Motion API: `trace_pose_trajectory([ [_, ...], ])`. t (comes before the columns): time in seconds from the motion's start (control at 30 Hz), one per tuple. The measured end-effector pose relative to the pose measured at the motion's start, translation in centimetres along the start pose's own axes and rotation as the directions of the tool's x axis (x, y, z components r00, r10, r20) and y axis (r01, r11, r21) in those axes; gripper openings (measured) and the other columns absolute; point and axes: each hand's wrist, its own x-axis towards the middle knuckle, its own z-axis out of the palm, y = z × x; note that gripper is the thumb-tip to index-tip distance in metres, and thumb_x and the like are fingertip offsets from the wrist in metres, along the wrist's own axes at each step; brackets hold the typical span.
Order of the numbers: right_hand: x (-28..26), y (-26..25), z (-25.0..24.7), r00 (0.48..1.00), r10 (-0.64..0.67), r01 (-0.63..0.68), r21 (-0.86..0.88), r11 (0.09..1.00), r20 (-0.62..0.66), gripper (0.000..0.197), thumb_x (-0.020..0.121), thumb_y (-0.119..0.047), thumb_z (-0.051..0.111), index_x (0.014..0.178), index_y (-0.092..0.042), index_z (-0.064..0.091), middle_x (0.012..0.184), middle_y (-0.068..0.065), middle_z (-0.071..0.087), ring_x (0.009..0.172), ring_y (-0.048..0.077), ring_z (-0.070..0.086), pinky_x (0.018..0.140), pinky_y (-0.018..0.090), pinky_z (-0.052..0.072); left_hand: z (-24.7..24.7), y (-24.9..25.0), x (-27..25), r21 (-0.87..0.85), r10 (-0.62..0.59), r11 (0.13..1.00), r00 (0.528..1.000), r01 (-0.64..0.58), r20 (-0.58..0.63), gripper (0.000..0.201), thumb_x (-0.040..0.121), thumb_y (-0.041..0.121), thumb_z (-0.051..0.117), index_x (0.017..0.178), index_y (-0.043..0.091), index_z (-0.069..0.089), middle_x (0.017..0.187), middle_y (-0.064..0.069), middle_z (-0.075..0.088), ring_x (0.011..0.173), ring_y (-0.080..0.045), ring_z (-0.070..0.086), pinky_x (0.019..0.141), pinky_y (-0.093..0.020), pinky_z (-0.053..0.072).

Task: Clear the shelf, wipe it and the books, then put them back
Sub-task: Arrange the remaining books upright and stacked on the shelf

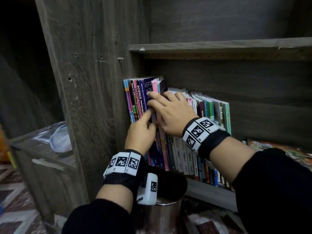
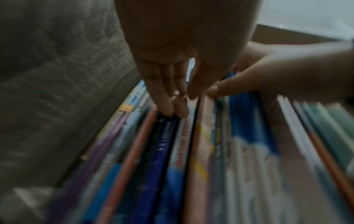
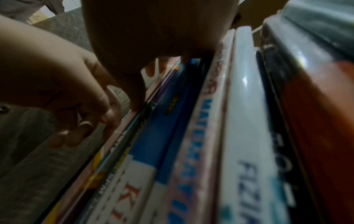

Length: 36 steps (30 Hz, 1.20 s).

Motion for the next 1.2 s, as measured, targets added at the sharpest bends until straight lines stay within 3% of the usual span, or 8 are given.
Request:
trace_pose_trajectory([
  [0.1, 0.0, 0.1, -0.6, 0.998, -0.006, 0.004, 0.024, 1.0, 0.057, 0.061, 0.08, -0.026, 0.058, 0.138, -0.02, 0.043, 0.153, -0.002, 0.034, 0.124, 0.029, 0.043, 0.093, 0.044, 0.035, -0.3, 0.4, -0.6, 0.174, -0.007, 0.985, 0.997, -0.006, 0.074, 0.057, 0.086, 0.013, 0.044, 0.131, 0.046, 0.036, 0.091, -0.012, 0.062, 0.083, -0.037, 0.059, 0.073, -0.043, 0.053],
  [0.23, -0.1, 0.0, -1.1, 0.994, 0.002, -0.003, 0.007, 1.0, 0.108, 0.064, 0.081, -0.025, 0.058, 0.142, -0.022, 0.037, 0.155, -0.003, 0.028, 0.127, 0.027, 0.038, 0.096, 0.043, 0.032, -0.3, 0.9, -0.8, 0.203, -0.01, 0.979, 0.996, -0.007, 0.084, 0.047, 0.087, 0.016, 0.047, 0.125, 0.033, 0.027, 0.084, -0.009, 0.057, 0.076, -0.035, 0.057, 0.066, -0.04, 0.047],
  [0.33, -0.1, -0.2, -1.2, 0.991, 0.014, -0.014, 0.0, 1.0, 0.136, 0.067, 0.081, -0.03, 0.062, 0.143, -0.023, 0.035, 0.156, -0.004, 0.025, 0.129, 0.026, 0.036, 0.098, 0.042, 0.03, 0.1, 0.2, -0.2, 0.245, -0.031, 0.969, 0.997, 0.014, 0.066, 0.026, 0.093, 0.024, 0.048, 0.118, 0.017, 0.043, 0.097, -0.013, 0.058, 0.08, -0.034, 0.056, 0.068, -0.036, 0.044],
  [0.43, 0.0, -0.3, -1.3, 0.987, 0.025, -0.026, 0.007, 1.0, 0.162, 0.072, 0.082, -0.033, 0.063, 0.145, -0.024, 0.031, 0.157, -0.006, 0.022, 0.132, 0.024, 0.032, 0.101, 0.041, 0.028, 1.0, -0.9, -0.4, 0.28, -0.015, 0.96, 0.998, -0.003, 0.064, 0.029, 0.098, 0.026, 0.046, 0.099, 0.002, 0.061, 0.113, -0.012, 0.048, 0.093, -0.034, 0.056, 0.078, -0.037, 0.043],
  [0.53, 0.1, -0.3, -1.2, 0.989, 0.023, -0.023, 0.0, 1.0, 0.147, 0.068, 0.083, -0.031, 0.062, 0.144, -0.024, 0.033, 0.156, -0.006, 0.024, 0.131, 0.025, 0.034, 0.1, 0.041, 0.029, 0.2, -0.3, 0.0, 0.153, 0.036, 0.988, 0.999, -0.029, -0.04, 0.014, 0.091, 0.019, 0.056, 0.101, 0.013, 0.048, 0.099, -0.004, 0.052, 0.086, -0.026, 0.053, 0.071, -0.036, 0.041],
  [0.77, 0.0, -0.1, -0.8, 0.995, 0.016, -0.017, 0.015, 1.0, 0.097, 0.058, 0.087, -0.028, 0.058, 0.141, -0.023, 0.038, 0.154, -0.004, 0.03, 0.128, 0.026, 0.039, 0.097, 0.043, 0.032, -0.9, 0.2, 0.5, 0.139, 0.003, 0.99, 0.999, -0.009, 0.043, 0.042, 0.086, 0.009, 0.046, 0.121, 0.031, 0.047, 0.09, -0.011, 0.061, 0.08, -0.03, 0.057, 0.067, -0.036, 0.048],
  [1.0, -0.4, 0.6, -0.6, 0.998, 0.007, -0.008, 0.013, 1.0, 0.063, 0.059, 0.083, -0.027, 0.062, 0.138, -0.023, 0.042, 0.151, -0.004, 0.035, 0.123, 0.025, 0.043, 0.094, 0.042, 0.035, 0.1, 0.2, 0.1, 0.056, 0.008, 0.998, 0.999, -0.01, 0.043, 0.062, 0.089, 0.015, 0.047, 0.138, 0.051, 0.031, 0.095, -0.005, 0.063, 0.085, -0.025, 0.06, 0.079, -0.039, 0.052],
  [1.2, -0.4, 0.6, -0.3, 1.0, -0.001, 0.001, 0.015, 1.0, 0.022, 0.058, 0.082, -0.027, 0.063, 0.137, -0.021, 0.044, 0.15, -0.003, 0.038, 0.121, 0.026, 0.045, 0.093, 0.042, 0.035, 0.4, 0.7, 0.4, 0.147, 0.048, 0.988, 0.998, -0.053, 0.042, 0.046, 0.087, 0.019, 0.047, 0.13, 0.032, 0.036, 0.088, -0.003, 0.057, 0.082, -0.027, 0.055, 0.07, -0.036, 0.044],
])
